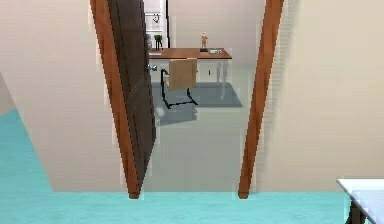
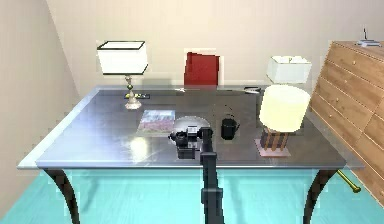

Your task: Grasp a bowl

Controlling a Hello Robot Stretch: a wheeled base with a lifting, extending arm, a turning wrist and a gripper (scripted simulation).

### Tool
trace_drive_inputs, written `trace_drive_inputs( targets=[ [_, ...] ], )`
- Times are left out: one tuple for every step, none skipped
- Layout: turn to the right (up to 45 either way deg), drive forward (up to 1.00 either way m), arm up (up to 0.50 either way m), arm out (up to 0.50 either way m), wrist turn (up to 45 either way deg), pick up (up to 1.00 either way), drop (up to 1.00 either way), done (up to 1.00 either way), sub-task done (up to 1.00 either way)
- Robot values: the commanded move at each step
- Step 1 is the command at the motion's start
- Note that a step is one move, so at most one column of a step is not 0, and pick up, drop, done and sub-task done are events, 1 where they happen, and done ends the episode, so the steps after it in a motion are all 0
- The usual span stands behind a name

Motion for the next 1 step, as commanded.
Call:
trace_drive_inputs(
  targets=[
    [0.0,0.0,0.0,0.0,0.0,0.0,0.0,1.0,0.0]
  ],
)
